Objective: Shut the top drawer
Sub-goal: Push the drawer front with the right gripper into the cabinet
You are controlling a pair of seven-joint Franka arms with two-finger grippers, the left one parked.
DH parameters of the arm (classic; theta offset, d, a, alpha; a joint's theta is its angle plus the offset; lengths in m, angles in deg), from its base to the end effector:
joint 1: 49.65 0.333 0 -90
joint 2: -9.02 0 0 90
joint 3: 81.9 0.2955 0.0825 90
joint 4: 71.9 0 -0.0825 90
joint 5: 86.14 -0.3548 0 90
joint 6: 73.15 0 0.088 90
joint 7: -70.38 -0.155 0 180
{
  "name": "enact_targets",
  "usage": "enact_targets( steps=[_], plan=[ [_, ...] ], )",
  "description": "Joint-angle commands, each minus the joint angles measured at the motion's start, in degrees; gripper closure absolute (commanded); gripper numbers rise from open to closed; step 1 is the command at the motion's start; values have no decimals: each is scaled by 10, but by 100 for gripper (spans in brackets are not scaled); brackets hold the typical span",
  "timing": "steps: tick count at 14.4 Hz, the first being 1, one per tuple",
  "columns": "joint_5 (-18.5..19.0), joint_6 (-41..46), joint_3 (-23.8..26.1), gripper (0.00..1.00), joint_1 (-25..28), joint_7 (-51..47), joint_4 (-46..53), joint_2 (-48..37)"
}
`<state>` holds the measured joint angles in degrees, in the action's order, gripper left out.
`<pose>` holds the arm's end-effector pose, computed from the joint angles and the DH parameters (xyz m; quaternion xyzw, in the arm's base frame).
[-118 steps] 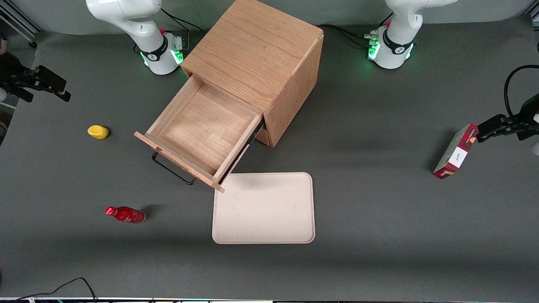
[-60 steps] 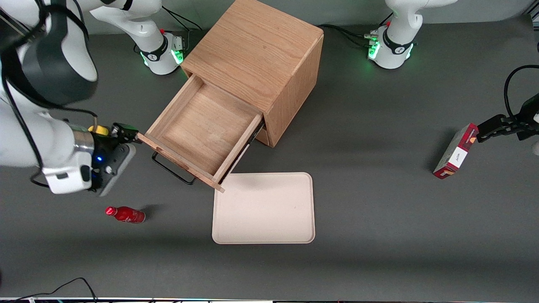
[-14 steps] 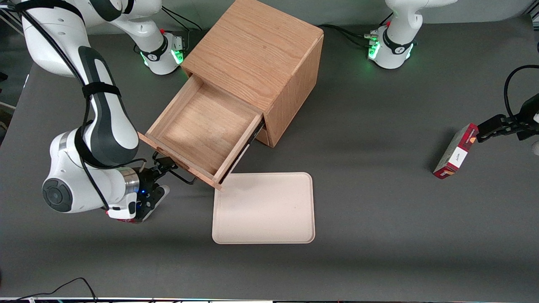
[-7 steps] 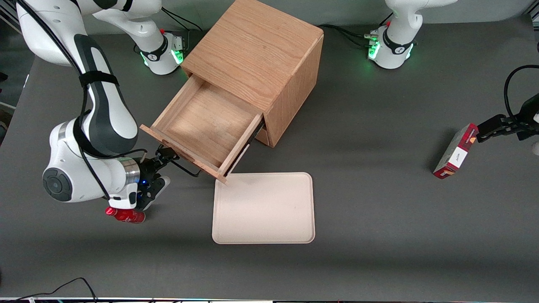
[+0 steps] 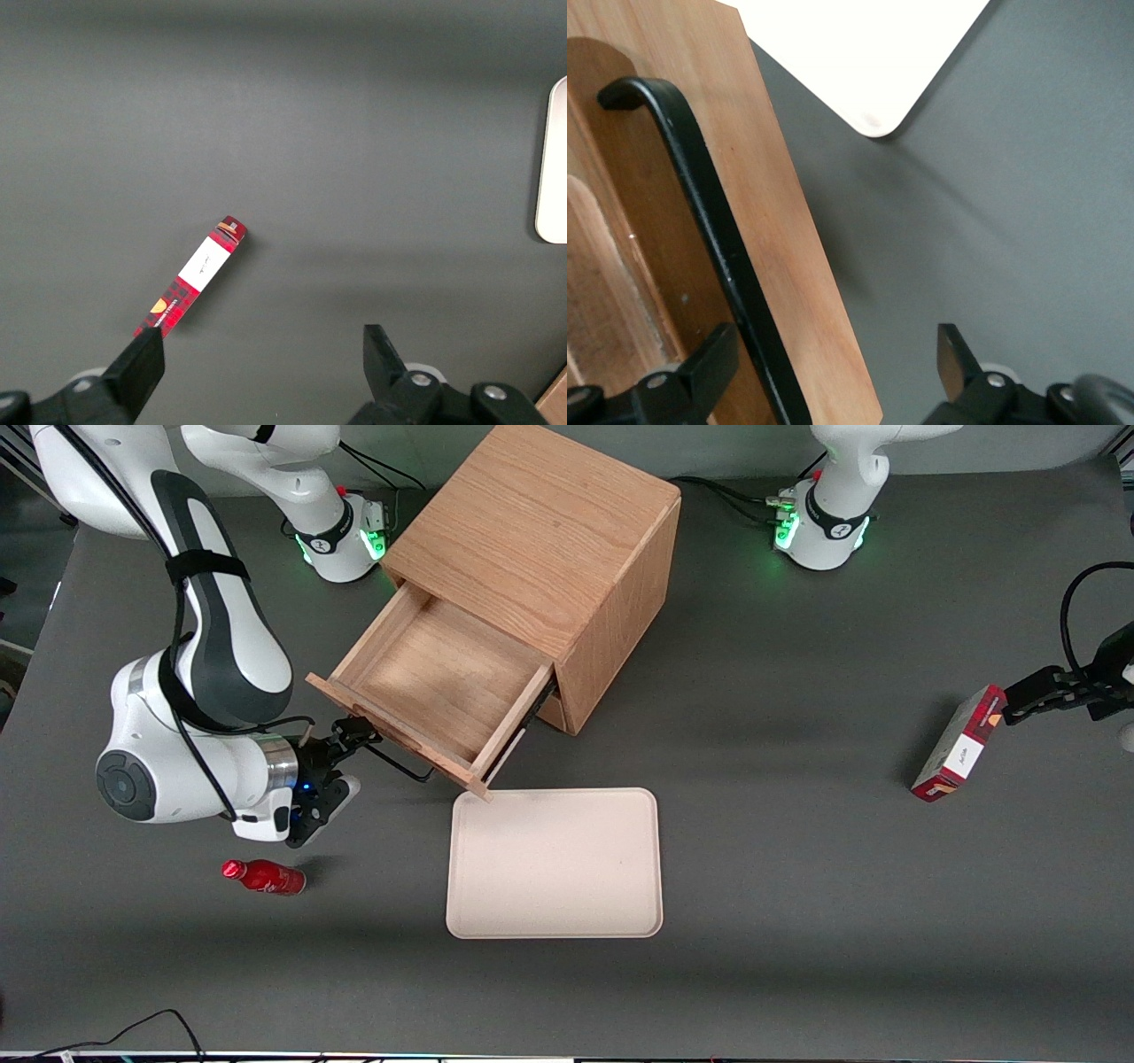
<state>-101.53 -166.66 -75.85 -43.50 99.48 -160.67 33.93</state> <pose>0.5685 0.1577 0.3314 -0.9215 -0.3128 0.1481 0.1763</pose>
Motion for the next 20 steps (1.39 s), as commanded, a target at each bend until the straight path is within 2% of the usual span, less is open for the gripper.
enact_targets(
  steps=[1,3,9,16,18,20],
  plan=[
    [-18,-19,4,0,4,-18,-48,-35],
    [-32,-34,6,0,7,-39,-66,-44],
    [-34,-37,26,0,9,-63,-75,-52],
    [-37,-69,41,0,9,-64,-159,-108],
    [-60,-83,47,0,9,-63,-187,-126],
    [-61,-83,48,0,10,-64,-193,-134]
  ],
)
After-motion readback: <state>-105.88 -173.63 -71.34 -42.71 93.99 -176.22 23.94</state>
